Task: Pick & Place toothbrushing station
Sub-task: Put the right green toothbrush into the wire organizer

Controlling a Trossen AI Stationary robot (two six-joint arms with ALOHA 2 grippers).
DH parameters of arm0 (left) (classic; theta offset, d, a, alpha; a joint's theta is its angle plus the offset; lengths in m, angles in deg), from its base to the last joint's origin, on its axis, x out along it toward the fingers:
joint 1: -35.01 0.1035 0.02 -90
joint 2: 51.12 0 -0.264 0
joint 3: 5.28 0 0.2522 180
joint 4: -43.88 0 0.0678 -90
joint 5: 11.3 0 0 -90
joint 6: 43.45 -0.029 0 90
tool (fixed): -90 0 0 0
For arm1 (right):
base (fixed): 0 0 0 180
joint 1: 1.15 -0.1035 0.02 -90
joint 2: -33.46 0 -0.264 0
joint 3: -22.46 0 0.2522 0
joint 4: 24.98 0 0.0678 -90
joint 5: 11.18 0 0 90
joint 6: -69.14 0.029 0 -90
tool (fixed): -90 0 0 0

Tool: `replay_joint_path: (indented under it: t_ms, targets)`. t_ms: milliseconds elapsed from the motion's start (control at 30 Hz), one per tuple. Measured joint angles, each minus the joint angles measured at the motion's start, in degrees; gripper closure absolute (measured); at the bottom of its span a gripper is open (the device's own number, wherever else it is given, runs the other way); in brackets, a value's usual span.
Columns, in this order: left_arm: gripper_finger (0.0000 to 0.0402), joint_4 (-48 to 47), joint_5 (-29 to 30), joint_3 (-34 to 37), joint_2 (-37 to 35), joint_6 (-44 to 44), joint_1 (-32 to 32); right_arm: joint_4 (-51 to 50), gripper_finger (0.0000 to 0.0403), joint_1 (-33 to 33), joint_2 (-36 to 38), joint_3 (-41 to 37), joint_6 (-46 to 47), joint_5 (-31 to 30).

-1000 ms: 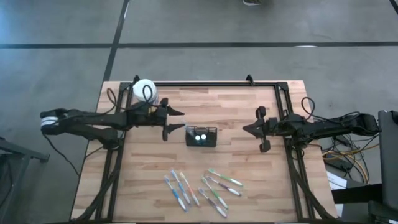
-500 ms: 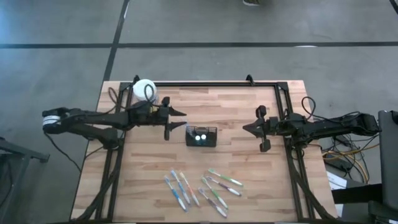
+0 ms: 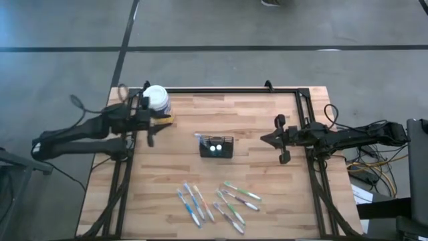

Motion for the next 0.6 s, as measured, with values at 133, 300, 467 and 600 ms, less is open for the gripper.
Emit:
replay_joint_path:
  t_ms: [133,300,467,600]
  targets:
    - [0.0386,-1.3,-1.6,4.7,-9.1,1.8,-0.1,-0.4,0.0390,0.0,-0.4,0.0,0.0,0.0]
    - [0.0396,3.2,-2.5,12.3,-18.1,4.4,0.0,-0.4,0.0390,0.0,-0.8,0.0,0.0,1.2]
    - [0.0398,10.7,-2.9,19.6,-24.0,5.6,0.0,-0.1,0.0390,0.0,-0.4,0.0,2.4,3.4]
    - [0.0399,9.9,-3.1,23.7,-26.1,5.7,-0.1,-1.0,0.0390,0.0,-0.1,0.0,4.3,2.9]
